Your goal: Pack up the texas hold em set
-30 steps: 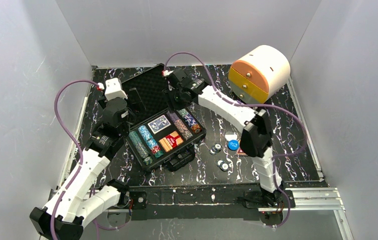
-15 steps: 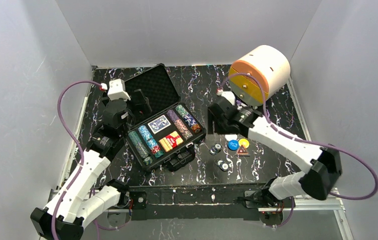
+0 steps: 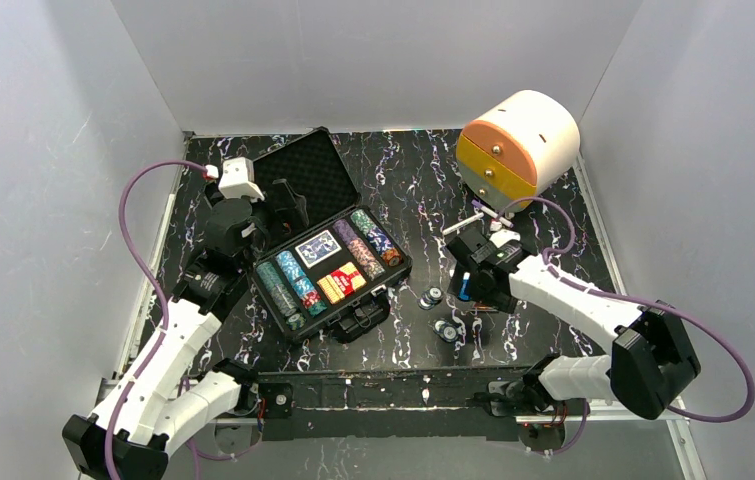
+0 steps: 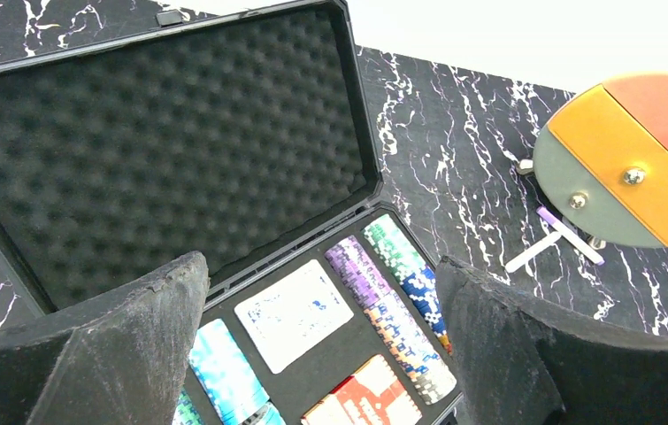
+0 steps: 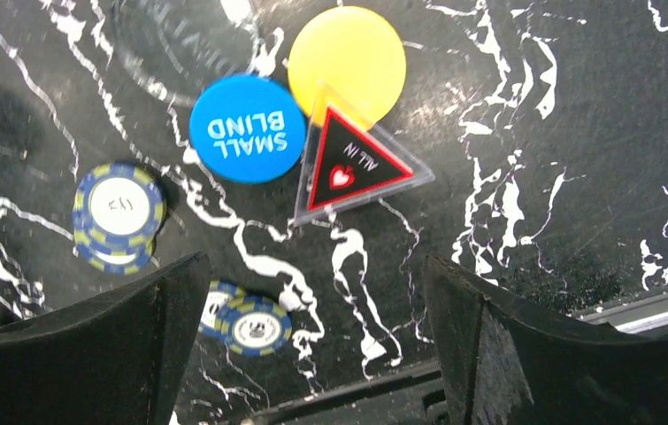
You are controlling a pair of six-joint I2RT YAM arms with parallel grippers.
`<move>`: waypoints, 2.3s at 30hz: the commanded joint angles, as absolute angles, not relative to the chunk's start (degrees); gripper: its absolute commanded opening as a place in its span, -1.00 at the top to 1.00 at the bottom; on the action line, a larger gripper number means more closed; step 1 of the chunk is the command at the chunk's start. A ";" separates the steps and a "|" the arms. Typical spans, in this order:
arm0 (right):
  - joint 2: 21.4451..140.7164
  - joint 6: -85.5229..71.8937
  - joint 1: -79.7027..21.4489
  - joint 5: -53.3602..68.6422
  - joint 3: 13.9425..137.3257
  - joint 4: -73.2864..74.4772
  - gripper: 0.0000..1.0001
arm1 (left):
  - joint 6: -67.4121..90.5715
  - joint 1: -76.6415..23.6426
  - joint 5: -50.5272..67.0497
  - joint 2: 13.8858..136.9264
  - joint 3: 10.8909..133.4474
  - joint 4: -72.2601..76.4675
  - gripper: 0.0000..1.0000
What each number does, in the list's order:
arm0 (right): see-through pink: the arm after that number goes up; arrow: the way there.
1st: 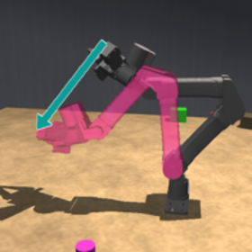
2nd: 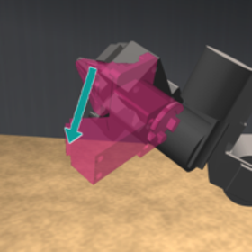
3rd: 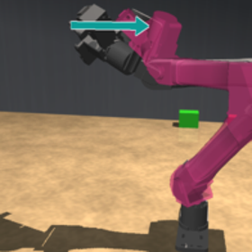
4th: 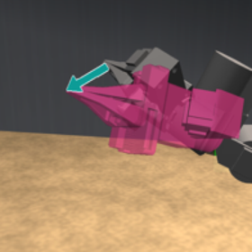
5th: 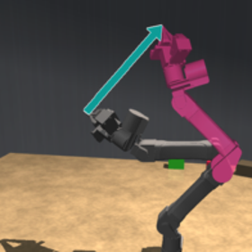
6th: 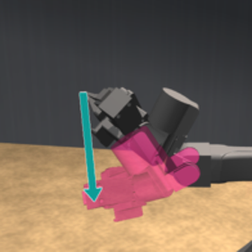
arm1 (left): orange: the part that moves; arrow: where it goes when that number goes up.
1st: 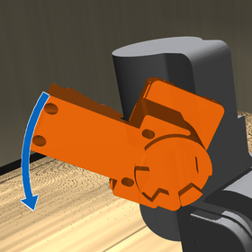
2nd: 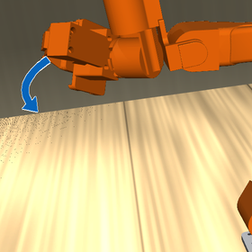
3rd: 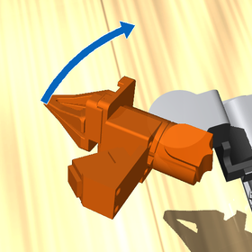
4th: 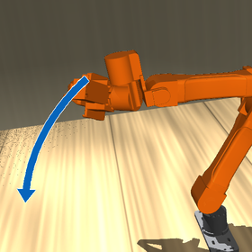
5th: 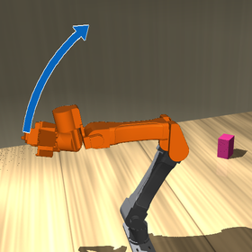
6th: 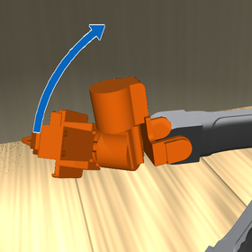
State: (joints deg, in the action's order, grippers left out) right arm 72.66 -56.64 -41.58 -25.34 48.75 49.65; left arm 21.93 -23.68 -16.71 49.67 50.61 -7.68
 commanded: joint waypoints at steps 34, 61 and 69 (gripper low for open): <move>73.81 -45.91 -25.18 -16.56 36.52 29.51 -0.66 | 22.77 -20.93 -12.93 52.16 51.04 -6.68 -0.96; 69.17 -40.96 -27.34 -9.36 49.38 32.57 0.00 | 22.60 -20.31 -13.85 51.78 51.20 -7.03 -0.96; 82.53 -39.90 -42.02 -13.16 66.65 29.51 -0.01 | 22.71 -19.94 -19.00 49.04 50.63 -7.31 -0.96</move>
State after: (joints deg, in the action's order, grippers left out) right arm 76.75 -41.54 -35.64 -11.49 56.69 32.75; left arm 22.74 -20.67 -14.81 51.55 50.61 -7.55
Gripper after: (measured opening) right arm 0.700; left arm 0.980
